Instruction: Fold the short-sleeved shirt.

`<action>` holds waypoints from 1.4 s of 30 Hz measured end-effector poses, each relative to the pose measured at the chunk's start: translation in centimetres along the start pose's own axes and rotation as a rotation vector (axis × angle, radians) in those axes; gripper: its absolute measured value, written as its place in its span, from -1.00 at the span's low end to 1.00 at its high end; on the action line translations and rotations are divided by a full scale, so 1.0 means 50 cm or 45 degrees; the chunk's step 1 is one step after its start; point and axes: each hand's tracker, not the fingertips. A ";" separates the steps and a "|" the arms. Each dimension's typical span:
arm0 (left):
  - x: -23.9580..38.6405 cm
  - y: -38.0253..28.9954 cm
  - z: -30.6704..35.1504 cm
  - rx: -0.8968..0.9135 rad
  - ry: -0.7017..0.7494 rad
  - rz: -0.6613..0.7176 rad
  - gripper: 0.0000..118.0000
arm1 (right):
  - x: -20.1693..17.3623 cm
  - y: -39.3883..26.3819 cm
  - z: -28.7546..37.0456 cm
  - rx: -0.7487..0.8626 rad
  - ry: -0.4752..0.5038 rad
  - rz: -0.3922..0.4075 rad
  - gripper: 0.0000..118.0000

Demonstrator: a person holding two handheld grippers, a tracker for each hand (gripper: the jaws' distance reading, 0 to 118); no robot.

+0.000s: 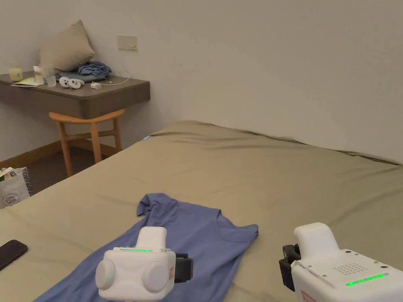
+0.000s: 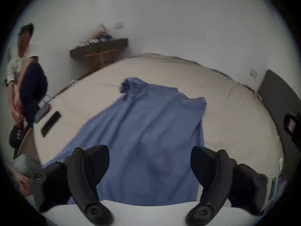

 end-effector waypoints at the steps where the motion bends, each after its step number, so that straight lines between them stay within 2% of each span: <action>1: 0.016 0.005 -0.047 -0.037 -0.011 -0.006 0.87 | 0.013 -0.009 -0.016 -0.018 -0.004 -0.005 -0.94; 6: 0.110 -0.002 -0.231 -0.225 0.002 -0.134 0.87 | 0.069 -0.049 -0.075 -0.111 -0.015 -0.068 -0.94; 9: 0.136 -0.023 -0.278 -0.282 0.103 -0.318 0.82 | 0.096 -0.087 -0.116 -0.135 -0.016 -0.078 -0.94; 10: 0.131 -0.010 -0.263 -0.200 0.061 -0.281 0.33 | 0.102 -0.092 -0.118 -0.140 -0.011 -0.084 -0.94; 11: 0.122 0.001 -0.255 -0.217 0.031 -0.283 -0.34 | 0.108 -0.099 -0.118 -0.142 -0.002 -0.097 -0.94; 12: 0.112 0.006 -0.248 -0.188 0.056 -0.282 -0.92 | 0.102 -0.084 -0.089 -0.140 0.008 -0.115 -0.94; 14: 0.076 0.007 -0.248 -0.168 0.160 -0.324 -0.92 | 0.110 -0.097 -0.084 -0.139 0.019 -0.146 -0.94; 17: 0.060 0.005 -0.246 -0.168 0.074 -0.208 -0.92 | 0.125 -0.135 -0.094 -0.137 0.018 -0.181 -0.94; 20: 0.069 -0.004 -0.227 -0.105 0.084 -0.257 -0.92 | 0.147 -0.140 -0.066 -0.145 0.019 -0.248 -0.94; 23: 0.084 0.016 -0.144 0.040 -0.028 -0.162 -0.92 | 0.182 -0.161 -0.020 -0.114 -0.039 -0.263 -0.94; 26: 0.148 0.048 -0.041 0.134 -0.055 -0.242 -0.92 | 0.233 -0.177 0.050 -0.069 -0.112 -0.329 -0.94; 28: 0.197 0.066 0.011 0.180 -0.161 -0.250 -0.92 | 0.265 -0.187 0.102 -0.046 -0.174 -0.349 -0.94; 33: 0.431 0.071 0.104 0.241 -0.366 -0.517 -0.92 | 0.347 -0.237 0.249 -0.016 -0.331 -0.419 -0.94; 35: 0.539 0.050 0.099 0.201 -0.486 -0.599 -0.92 | 0.375 -0.266 0.306 -0.032 -0.414 -0.444 -0.94; 38: 0.716 -0.027 0.089 0.145 -0.615 -0.781 -0.92 | 0.412 -0.312 0.382 -0.057 -0.532 -0.462 -0.94; 42: 0.916 -0.175 0.128 0.030 -0.845 -0.988 -0.92 | 0.463 -0.370 0.478 -0.072 -0.670 -0.539 -0.94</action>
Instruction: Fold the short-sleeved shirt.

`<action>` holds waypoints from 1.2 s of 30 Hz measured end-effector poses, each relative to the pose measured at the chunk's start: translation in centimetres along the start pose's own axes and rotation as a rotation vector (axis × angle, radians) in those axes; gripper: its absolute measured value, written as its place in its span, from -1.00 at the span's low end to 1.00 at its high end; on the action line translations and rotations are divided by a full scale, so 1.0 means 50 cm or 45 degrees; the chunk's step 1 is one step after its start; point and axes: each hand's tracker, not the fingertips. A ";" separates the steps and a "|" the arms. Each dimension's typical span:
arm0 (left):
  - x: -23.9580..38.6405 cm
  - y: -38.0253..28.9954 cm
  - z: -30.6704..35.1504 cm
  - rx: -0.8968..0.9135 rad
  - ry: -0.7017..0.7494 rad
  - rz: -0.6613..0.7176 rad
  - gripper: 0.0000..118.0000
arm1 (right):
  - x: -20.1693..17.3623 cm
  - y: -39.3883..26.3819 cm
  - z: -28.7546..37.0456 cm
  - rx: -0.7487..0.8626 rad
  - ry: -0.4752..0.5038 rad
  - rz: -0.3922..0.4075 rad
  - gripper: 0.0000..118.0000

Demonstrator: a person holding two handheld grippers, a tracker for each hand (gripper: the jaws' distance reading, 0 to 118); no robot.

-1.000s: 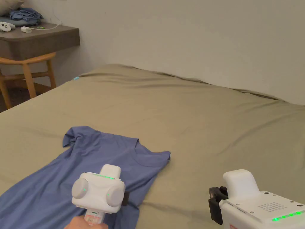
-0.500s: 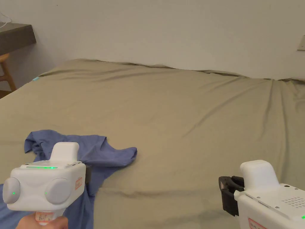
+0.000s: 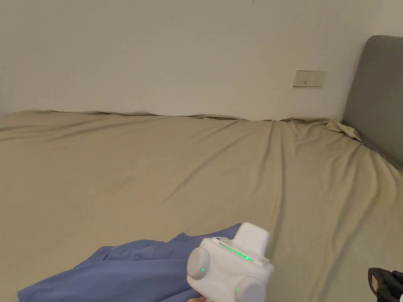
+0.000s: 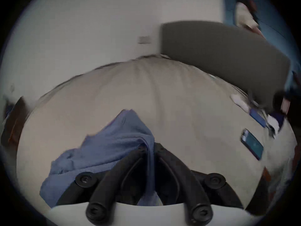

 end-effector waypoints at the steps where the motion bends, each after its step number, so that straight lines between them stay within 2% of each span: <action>1: 0.051 0.002 -0.018 -0.010 -0.050 -0.069 -0.92 | 0.022 -0.005 0.011 -0.001 -0.042 -0.001 -0.94; 6: 0.295 -0.018 -0.078 -0.073 -0.242 -0.359 -0.92 | 0.122 -0.032 0.047 -0.017 -0.176 -0.057 -0.94; 8: 0.360 -0.035 -0.088 -0.094 -0.289 -0.423 -0.92 | 0.144 -0.043 0.055 -0.027 -0.214 -0.069 -0.94; 14: 0.424 -0.087 -0.125 -0.145 -0.266 -0.523 -0.88 | 0.166 -0.073 0.053 -0.057 -0.231 -0.109 -0.94; 15: 0.413 -0.091 -0.132 -0.165 -0.301 -0.469 -0.62 | 0.164 -0.076 0.051 -0.062 -0.224 -0.115 -0.94; 16: 0.401 -0.093 -0.136 -0.192 -0.368 -0.399 0.23 | 0.160 -0.079 0.049 -0.067 -0.217 -0.118 -0.94; 17: 0.391 -0.097 -0.136 -0.242 -0.423 -0.338 0.53 | 0.156 -0.081 0.048 -0.070 -0.207 -0.121 -0.94; 21: 0.300 -0.090 -0.048 -0.227 -0.468 -0.120 0.53 | 0.132 -0.079 0.049 -0.068 -0.171 -0.116 -0.94; 24: 0.167 -0.094 0.091 -0.096 -0.373 0.077 0.52 | 0.109 -0.075 0.052 -0.052 -0.129 -0.121 -0.94; 25: 0.124 -0.107 0.149 -0.040 -0.298 0.140 0.48 | 0.100 -0.075 0.052 -0.050 -0.122 -0.118 -0.94; 26: 0.082 -0.124 0.213 0.008 -0.186 0.193 0.26 | 0.091 -0.078 0.053 -0.048 -0.112 -0.111 -0.94; 27: 0.049 -0.149 0.279 0.057 -0.058 0.201 -0.29 | 0.081 -0.080 0.054 -0.043 -0.098 -0.106 -0.94; 28: 0.013 -0.172 0.347 0.121 0.084 0.205 -1.00 | 0.069 -0.082 0.056 -0.044 -0.082 -0.106 -0.94; 30: -0.038 -0.228 0.444 0.186 0.353 0.276 -1.00 | 0.044 -0.091 0.061 -0.043 -0.056 -0.104 -0.94; 32: -0.084 -0.266 0.512 0.076 0.405 0.353 -1.00 | 0.021 -0.098 0.063 -0.054 -0.029 -0.087 -0.94; 36: -0.124 -0.309 0.567 0.133 0.449 0.497 -1.00 | -0.018 -0.108 0.068 -0.068 0.011 -0.058 -0.94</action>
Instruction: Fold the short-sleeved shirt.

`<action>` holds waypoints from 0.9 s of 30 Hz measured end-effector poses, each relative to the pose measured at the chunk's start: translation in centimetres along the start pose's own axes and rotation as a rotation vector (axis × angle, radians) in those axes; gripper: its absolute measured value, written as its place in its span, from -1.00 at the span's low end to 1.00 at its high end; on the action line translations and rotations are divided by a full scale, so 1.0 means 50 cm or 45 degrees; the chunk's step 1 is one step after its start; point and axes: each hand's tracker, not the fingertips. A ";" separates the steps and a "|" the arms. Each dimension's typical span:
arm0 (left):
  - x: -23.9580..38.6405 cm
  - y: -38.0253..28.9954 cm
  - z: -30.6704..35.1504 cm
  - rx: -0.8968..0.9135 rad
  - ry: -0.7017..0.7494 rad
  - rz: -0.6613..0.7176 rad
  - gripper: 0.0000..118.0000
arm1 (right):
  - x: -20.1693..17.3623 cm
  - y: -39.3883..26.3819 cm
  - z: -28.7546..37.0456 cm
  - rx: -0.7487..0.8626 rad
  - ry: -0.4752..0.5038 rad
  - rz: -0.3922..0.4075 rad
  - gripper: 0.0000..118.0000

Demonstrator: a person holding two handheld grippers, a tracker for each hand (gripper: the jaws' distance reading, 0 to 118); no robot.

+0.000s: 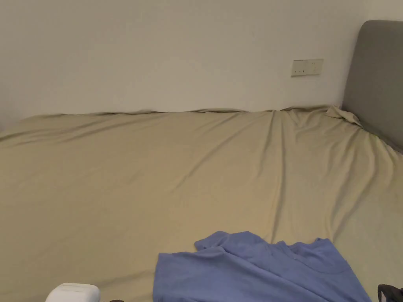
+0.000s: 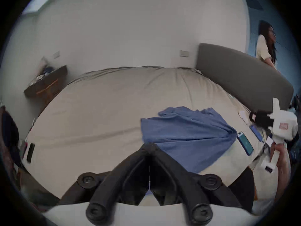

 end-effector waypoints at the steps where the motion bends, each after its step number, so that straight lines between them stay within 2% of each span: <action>1: -0.004 0.003 -0.008 0.000 -0.004 0.020 -1.00 | -0.006 -0.001 0.000 -0.005 0.008 0.004 -0.94; 5: 0.007 0.035 -0.073 0.002 -0.020 -0.001 -1.00 | -0.014 0.000 0.001 -0.018 0.018 0.020 -0.94; 8: 0.016 0.078 -0.169 0.017 -0.026 -0.009 -0.97 | -0.010 0.004 -0.001 -0.025 0.014 0.026 -0.94; 9: 0.014 0.095 -0.219 0.020 -0.025 0.001 -0.58 | -0.007 0.006 -0.004 -0.029 0.013 0.029 -0.94; 10: 0.010 0.110 -0.270 -0.012 -0.027 0.019 0.54 | -0.003 0.006 -0.007 -0.032 0.010 0.032 -0.94; 11: 0.005 0.122 -0.334 -0.102 -0.050 0.072 0.78 | 0.000 0.007 -0.011 -0.037 -0.001 0.036 -0.94; 13: 0.010 0.141 -0.430 -0.247 -0.049 0.125 0.78 | 0.009 0.009 -0.018 -0.047 -0.011 0.041 -0.94; 18: 0.026 0.116 -0.651 -0.481 0.031 0.025 0.78 | 0.025 0.006 -0.047 -0.089 -0.070 0.071 -0.94; 21: 0.038 0.078 -0.717 -0.611 0.023 0.030 0.78 | 0.037 0.005 -0.066 -0.112 -0.084 0.062 -0.94; 22: 0.042 0.069 -0.729 -0.621 0.014 0.035 0.78 | 0.040 0.004 -0.072 -0.118 -0.084 0.060 -0.94; 23: 0.051 0.067 -0.723 -0.569 0.049 -0.036 0.73 | 0.043 0.005 -0.078 -0.129 -0.090 0.057 -0.94; 24: 0.064 0.072 -0.683 -0.491 0.042 -0.093 0.60 | 0.045 0.005 -0.083 -0.132 -0.098 0.057 -0.94; 25: 0.064 0.075 -0.679 -0.520 -0.005 -0.102 0.37 | 0.047 0.006 -0.087 -0.133 -0.106 0.052 -0.94; 26: 0.060 0.076 -0.670 -0.525 -0.013 -0.079 -0.04 | 0.047 0.005 -0.089 -0.132 -0.107 0.043 -0.94; 27: 0.049 0.080 -0.662 -0.498 -0.009 -0.081 -0.78 | 0.049 0.005 -0.092 -0.133 -0.104 0.032 -0.94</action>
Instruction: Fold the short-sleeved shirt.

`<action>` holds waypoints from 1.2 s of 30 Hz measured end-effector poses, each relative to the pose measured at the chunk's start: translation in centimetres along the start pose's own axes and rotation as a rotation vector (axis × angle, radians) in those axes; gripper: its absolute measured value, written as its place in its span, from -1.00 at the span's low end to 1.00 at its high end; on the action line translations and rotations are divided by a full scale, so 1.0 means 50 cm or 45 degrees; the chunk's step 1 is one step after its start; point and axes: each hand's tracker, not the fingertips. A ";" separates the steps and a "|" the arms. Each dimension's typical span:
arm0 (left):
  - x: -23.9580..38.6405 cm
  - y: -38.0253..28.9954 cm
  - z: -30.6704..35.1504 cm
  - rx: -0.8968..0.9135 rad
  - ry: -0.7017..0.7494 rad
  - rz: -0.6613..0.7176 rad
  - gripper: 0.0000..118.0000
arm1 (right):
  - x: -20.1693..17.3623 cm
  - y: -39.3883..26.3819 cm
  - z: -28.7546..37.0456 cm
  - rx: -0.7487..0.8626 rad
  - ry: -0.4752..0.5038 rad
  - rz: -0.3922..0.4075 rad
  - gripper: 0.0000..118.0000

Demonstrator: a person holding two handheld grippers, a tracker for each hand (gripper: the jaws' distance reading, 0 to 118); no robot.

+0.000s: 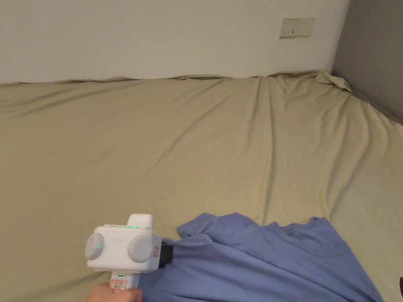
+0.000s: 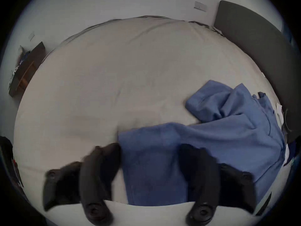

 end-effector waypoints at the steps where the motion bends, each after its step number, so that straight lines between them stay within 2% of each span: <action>1: -0.013 0.000 0.010 0.041 -0.008 0.000 -0.99 | 0.001 0.000 -0.003 -0.002 0.007 -0.009 -0.94; 2: -0.021 -0.002 0.023 0.088 -0.063 0.037 -0.99 | 0.000 -0.002 -0.006 -0.002 0.010 -0.013 -0.94; 5: -0.040 -0.013 0.038 0.096 -0.065 0.065 -0.99 | -0.005 -0.004 -0.019 -0.017 0.012 -0.012 -0.94; 10: -0.048 -0.042 0.138 0.251 -0.106 0.116 -0.99 | -0.001 0.010 -0.035 -0.020 0.040 -0.029 -0.94; 11: -0.052 -0.053 0.165 0.291 -0.119 0.158 -0.99 | 0.003 0.011 -0.037 -0.013 0.024 -0.044 -0.84; 12: -0.053 -0.065 0.191 0.320 -0.129 0.160 -0.99 | 0.015 0.011 -0.043 -0.033 0.026 -0.068 -0.35; 13: -0.038 -0.074 0.223 0.336 -0.111 0.160 -0.99 | 0.028 0.007 -0.059 -0.110 0.066 -0.099 0.64; 14: -0.034 -0.085 0.238 0.361 -0.099 0.146 -0.99 | 0.047 -0.002 -0.083 -0.195 0.101 -0.152 0.84; 16: -0.028 -0.100 0.254 0.360 -0.092 0.130 -0.99 | 0.081 -0.026 -0.126 -0.266 0.126 -0.266 0.79; 18: -0.015 -0.107 0.258 0.361 -0.078 0.129 -0.99 | 0.100 -0.046 -0.179 -0.341 0.088 -0.336 0.80; 20: -0.013 -0.119 0.246 0.345 -0.076 0.143 -0.99 | 0.107 -0.062 -0.222 -0.441 0.097 -0.317 0.77; 21: -0.006 -0.119 0.240 0.335 -0.072 0.152 -0.99 | 0.102 -0.069 -0.241 -0.474 0.129 -0.299 0.70; 23: -0.002 -0.131 0.224 0.318 -0.070 0.173 -0.99 | 0.087 -0.078 -0.262 -0.528 0.180 -0.274 0.15; 25: 0.001 -0.139 0.209 0.298 -0.061 0.194 -0.99 | 0.077 -0.080 -0.264 -0.511 0.243 -0.276 -0.56; 26: 0.003 -0.147 0.205 0.295 -0.058 0.205 -0.99 | 0.072 -0.074 -0.254 -0.473 0.259 -0.299 -0.67; 28: 0.003 -0.162 0.210 0.315 -0.064 0.247 -0.99 | 0.049 -0.060 -0.226 -0.406 0.158 -0.225 -0.73; 29: 0.000 -0.163 0.223 0.367 -0.075 0.286 -0.99 | 0.040 -0.054 -0.214 -0.371 0.150 -0.183 -0.73; 33: -0.011 -0.155 0.306 0.505 -0.154 0.393 -0.99 | 0.007 -0.012 -0.143 -0.212 0.158 -0.141 -0.75; 36: -0.001 -0.140 0.415 0.673 -0.098 0.316 -0.99 | -0.020 0.045 -0.066 -0.051 0.184 -0.109 -0.76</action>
